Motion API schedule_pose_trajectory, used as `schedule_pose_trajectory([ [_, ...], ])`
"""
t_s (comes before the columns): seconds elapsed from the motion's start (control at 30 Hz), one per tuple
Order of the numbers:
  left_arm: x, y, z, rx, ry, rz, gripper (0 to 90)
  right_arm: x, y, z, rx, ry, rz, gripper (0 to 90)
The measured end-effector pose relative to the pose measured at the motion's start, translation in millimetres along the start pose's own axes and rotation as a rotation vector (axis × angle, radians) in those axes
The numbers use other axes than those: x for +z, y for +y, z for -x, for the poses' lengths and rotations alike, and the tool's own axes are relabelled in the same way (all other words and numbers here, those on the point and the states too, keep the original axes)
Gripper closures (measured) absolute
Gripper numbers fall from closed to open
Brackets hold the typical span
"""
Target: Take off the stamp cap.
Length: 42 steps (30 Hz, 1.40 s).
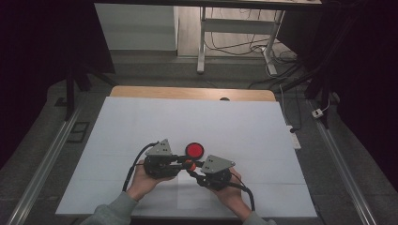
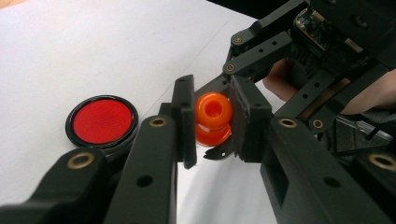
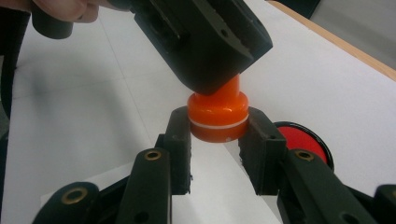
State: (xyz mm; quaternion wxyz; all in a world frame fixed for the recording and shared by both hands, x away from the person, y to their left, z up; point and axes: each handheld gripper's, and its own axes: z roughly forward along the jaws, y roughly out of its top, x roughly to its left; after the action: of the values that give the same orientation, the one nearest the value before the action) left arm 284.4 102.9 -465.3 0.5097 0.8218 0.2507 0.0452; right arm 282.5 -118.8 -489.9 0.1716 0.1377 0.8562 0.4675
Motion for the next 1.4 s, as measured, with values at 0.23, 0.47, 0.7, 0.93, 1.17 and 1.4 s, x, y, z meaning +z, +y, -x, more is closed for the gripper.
schedule_pose_trajectory([
  [0.23,-0.5,0.1,-0.1,-0.002,-0.011,0.001,72.4,-1.3,-0.3,1.1,-0.010,0.011,0.003,64.7],
  [0.47,-0.4,0.3,0.2,-0.002,-0.020,0.000,72.4,-3.1,-0.6,2.7,-0.035,0.027,0.007,64.8],
  [0.7,-0.5,0.2,0.3,-0.004,-0.013,-0.001,72.4,-1.8,-1.2,1.6,-0.019,0.018,0.005,64.8],
  [0.93,-1.0,0.3,-0.5,-0.009,-0.018,-0.002,72.5,-1.9,-1.6,1.6,-0.013,0.020,0.009,64.8],
  [1.17,-1.5,0.4,-0.9,-0.015,-0.026,-0.004,72.5,-2.8,-1.8,3.2,-0.020,0.034,0.011,64.8],
  [1.4,-35.7,-1.2,-19.3,-0.081,0.032,0.107,72.6,-1.2,-16.0,15.9,0.106,0.054,0.003,65.0],
])
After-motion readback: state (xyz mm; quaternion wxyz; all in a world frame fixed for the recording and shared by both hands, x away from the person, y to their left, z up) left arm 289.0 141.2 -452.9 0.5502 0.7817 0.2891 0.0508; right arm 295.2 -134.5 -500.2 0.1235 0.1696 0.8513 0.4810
